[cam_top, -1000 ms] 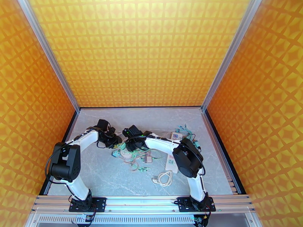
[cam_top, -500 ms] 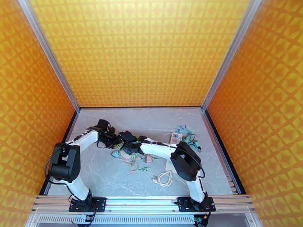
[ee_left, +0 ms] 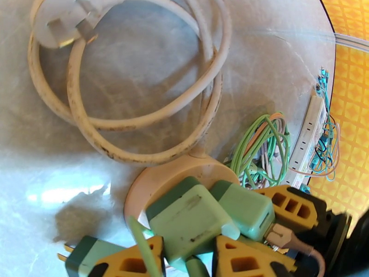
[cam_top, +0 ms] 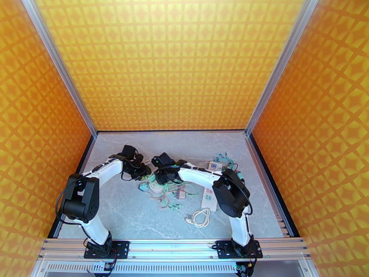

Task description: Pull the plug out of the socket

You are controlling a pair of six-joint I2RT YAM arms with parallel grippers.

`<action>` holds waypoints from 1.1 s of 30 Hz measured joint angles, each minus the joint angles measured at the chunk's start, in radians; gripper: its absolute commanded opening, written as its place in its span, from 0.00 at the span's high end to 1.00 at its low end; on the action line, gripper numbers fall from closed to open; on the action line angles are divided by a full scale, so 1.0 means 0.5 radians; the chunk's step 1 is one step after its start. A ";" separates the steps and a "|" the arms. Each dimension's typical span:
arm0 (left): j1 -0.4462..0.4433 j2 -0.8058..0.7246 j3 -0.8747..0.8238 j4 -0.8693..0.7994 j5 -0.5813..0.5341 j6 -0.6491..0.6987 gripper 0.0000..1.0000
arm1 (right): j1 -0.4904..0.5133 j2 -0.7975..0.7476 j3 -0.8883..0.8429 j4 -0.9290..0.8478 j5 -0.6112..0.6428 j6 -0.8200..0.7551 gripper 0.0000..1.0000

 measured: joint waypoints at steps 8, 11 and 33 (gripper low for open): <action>-0.003 0.007 0.011 -0.006 -0.010 -0.014 0.74 | 0.108 0.000 0.017 -0.027 0.201 -0.071 0.90; -0.003 0.010 0.020 -0.023 -0.014 -0.013 0.74 | 0.198 0.004 0.034 -0.052 0.398 -0.128 0.90; -0.025 0.030 0.036 0.014 -0.030 -0.014 0.74 | 0.014 0.000 0.025 -0.045 0.084 -0.030 0.90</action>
